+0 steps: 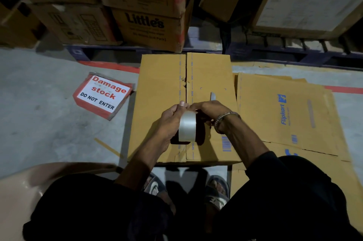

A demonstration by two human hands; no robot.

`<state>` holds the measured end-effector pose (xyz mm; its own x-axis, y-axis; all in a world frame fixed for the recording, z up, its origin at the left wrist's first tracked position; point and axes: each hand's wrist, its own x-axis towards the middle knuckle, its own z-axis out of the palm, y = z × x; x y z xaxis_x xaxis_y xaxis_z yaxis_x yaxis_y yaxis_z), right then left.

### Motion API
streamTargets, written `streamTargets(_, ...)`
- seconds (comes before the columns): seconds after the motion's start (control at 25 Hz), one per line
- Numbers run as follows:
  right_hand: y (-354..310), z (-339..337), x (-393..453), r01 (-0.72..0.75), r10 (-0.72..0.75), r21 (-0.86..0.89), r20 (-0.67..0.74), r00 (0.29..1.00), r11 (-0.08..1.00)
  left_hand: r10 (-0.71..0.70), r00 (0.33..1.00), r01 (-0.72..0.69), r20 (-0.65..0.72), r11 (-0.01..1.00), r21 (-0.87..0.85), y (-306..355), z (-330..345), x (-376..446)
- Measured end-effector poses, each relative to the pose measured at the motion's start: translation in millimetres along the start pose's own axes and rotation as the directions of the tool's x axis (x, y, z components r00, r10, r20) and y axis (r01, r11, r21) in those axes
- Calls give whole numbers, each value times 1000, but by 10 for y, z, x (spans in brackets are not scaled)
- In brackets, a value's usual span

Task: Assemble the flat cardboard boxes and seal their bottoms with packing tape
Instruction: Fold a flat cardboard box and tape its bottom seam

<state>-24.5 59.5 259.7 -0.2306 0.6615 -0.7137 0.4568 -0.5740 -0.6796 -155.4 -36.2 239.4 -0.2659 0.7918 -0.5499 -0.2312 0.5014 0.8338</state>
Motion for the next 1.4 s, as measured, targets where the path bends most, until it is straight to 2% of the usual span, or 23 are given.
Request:
streamTargets(0.12, -4, -11, 158, 30, -29, 32, -25, 999, 999, 3, 999, -4, 32, 1000, 26, 30, -2, 7)
streamTargets(0.28, -69, -5, 426, 121, -136, -165, -83, 987, 979, -70, 997, 68, 26, 997, 46, 62, 45, -16)
streamTargets(0.36, -111, -6, 563, 184, -212, -266, -81, 974, 946, -92, 996, 92, 8, 995, -29, 52, 40, 51)
streamTargets(0.48, -225, -33, 776, 264, -330, -365, -130, 935, 893, 4, 996, -5, 89, 1000, 11, 29, 44, 76)
streamTargets(0.56, -314, -63, 933, 310, -381, -343, -161, 910, 886, 72, 986, -88, 152, 991, 99, 7, 64, 83)
streamTargets(0.68, -472, -53, 1197, 361, -407, -281, -128, 904, 889, 112, 989, -120, 97, 990, 75, 48, 63, 105)
streamTargets(0.84, -740, -136, 1524, 397, -434, -198, -207, 877, 896, 117, 990, -122, 82, 991, 56, 60, 73, 132)
streamTargets(1.04, -1173, -229, 1937, 441, -485, -221, -215, 848, 870, 105, 993, -108, 50, 992, 57, -16, 92, 243)
streamTargets(1.24, -1440, -218, 2366, 501, -593, -379, -181, 784, 778, 115, 991, -117, 62, 993, 19, 22, 52, 333)
streamTargets(1.4, -1435, -217, 2671, 474, -572, -372, -218, 791, 798, 111, 990, -112, 82, 994, 6, 8, 39, 379)
